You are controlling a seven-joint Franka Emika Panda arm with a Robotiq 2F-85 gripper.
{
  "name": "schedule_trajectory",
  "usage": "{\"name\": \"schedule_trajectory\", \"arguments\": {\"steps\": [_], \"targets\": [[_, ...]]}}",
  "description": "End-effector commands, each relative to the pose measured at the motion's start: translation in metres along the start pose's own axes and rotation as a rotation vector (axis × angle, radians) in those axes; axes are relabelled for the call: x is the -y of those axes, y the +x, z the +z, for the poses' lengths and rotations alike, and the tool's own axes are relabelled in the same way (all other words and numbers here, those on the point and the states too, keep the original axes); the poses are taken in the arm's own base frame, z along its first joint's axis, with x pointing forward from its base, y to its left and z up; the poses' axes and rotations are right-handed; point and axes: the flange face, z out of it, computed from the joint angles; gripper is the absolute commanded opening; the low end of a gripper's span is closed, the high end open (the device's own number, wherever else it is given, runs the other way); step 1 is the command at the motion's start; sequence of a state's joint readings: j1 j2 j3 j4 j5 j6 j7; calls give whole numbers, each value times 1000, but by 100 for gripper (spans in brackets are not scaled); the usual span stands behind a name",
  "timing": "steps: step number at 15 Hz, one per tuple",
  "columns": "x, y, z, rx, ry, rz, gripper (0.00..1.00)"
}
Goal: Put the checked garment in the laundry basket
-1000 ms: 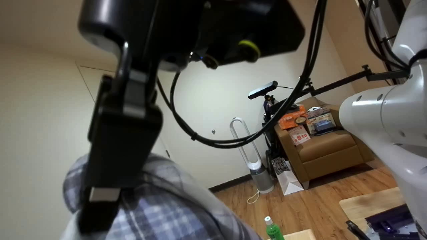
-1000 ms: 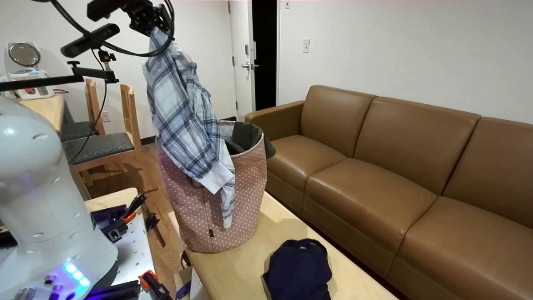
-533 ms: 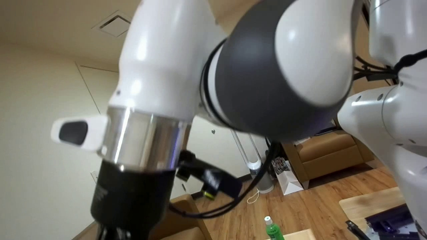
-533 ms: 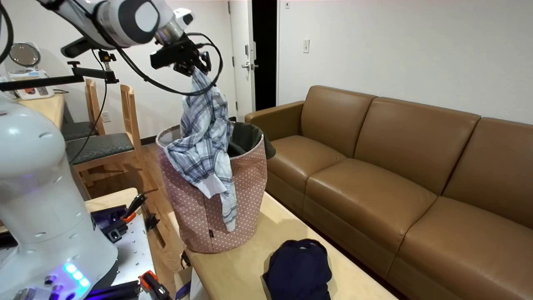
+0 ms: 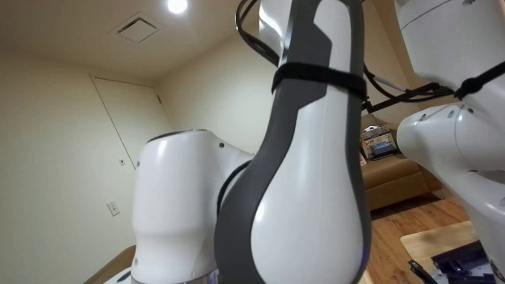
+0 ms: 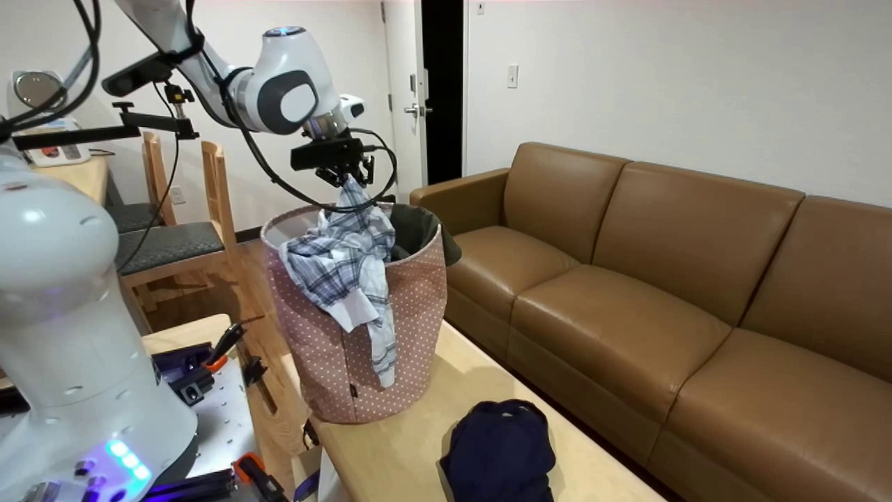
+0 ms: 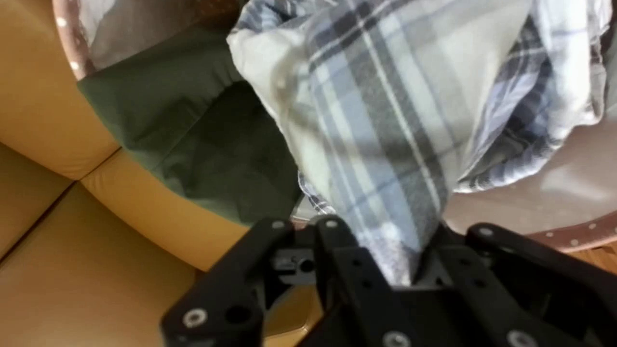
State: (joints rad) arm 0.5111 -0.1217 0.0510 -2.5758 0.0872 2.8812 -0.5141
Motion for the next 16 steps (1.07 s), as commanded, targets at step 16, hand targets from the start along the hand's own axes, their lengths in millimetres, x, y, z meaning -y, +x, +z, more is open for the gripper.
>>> {"name": "schedule_trajectory", "arguments": {"steps": [16], "targets": [[14, -42, 169, 383, 334, 179, 38]]}}
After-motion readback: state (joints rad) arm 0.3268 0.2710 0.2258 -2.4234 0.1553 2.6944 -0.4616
